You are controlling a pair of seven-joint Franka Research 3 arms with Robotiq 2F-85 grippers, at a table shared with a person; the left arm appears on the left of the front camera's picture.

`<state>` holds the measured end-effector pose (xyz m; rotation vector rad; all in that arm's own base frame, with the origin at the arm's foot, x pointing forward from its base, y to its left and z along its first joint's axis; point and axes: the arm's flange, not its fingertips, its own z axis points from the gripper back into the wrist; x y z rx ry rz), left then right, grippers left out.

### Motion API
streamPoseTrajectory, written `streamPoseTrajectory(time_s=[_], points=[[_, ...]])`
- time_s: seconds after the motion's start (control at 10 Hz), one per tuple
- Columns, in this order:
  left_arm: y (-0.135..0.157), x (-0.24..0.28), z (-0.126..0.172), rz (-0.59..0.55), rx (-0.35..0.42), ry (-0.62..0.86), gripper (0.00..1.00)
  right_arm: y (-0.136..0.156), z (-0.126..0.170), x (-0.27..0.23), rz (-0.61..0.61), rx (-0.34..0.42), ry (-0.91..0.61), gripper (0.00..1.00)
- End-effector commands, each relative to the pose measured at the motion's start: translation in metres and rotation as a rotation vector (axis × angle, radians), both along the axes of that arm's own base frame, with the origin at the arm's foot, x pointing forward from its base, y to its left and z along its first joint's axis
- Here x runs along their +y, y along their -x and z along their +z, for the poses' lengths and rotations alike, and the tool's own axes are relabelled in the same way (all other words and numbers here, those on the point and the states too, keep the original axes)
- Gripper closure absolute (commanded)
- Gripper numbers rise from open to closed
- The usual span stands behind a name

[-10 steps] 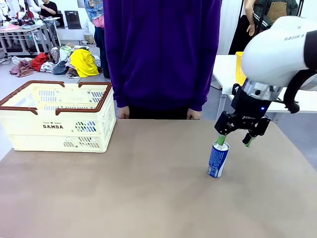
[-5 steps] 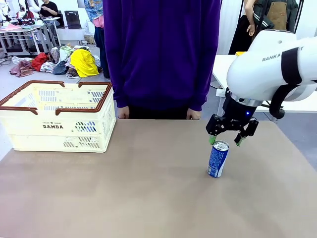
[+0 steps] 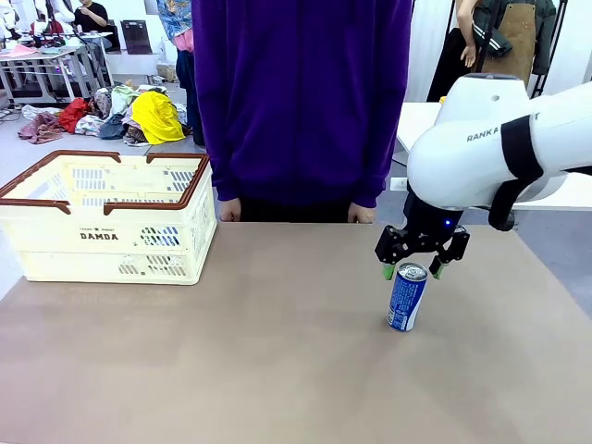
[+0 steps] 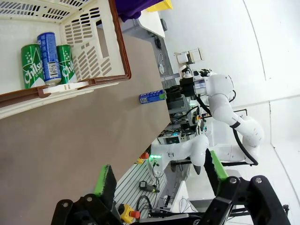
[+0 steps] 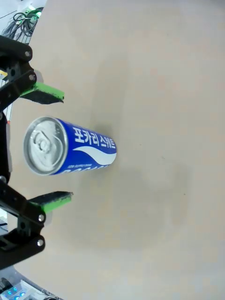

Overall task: Place the drinks into the Shopping basket.
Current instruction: Pick up one drink and place it into the Shopping basket.

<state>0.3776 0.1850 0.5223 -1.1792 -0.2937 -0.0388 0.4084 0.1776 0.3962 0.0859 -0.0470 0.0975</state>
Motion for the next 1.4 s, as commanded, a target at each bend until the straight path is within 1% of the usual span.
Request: streamPoseTrajectory(time_s=[0.0, 0.2, 0.3, 0.7, 1.0, 1.1, 1.2, 1.3], points=[[0.004, -0.001, -0.001, -0.007, -0.008, -0.008, 0.00, 0.004, -0.021, 0.010, -0.032, -0.018, 0.038, 0.00], [0.004, -0.001, -0.001, -0.007, -0.008, -0.008, 0.00, 0.008, -0.042, 0.012, -0.011, 0.011, 0.028, 0.00], [0.004, -0.001, -0.001, -0.007, -0.008, -0.008, 0.00, 0.009, -0.048, 0.013, -0.009, 0.020, 0.048, 0.00], [0.004, -0.001, -0.001, -0.007, -0.008, -0.008, 0.00, 0.011, -0.049, 0.012, 0.006, 0.011, 0.051, 0.00], [0.004, -0.001, -0.001, -0.007, -0.008, -0.008, 0.00, 0.014, -0.048, 0.012, 0.043, -0.046, 0.049, 0.00], [0.004, -0.001, -0.001, -0.007, -0.008, -0.008, 0.00, 0.015, -0.048, 0.012, 0.054, -0.051, 0.054, 0.53], [0.004, -0.001, -0.001, -0.007, -0.008, -0.008, 0.00, 0.015, -0.048, 0.012, 0.058, -0.047, 0.052, 1.00], [0.004, -0.001, -0.001, -0.007, -0.008, -0.008, 0.00, 0.015, -0.047, 0.011, 0.057, -0.045, 0.053, 1.00]])
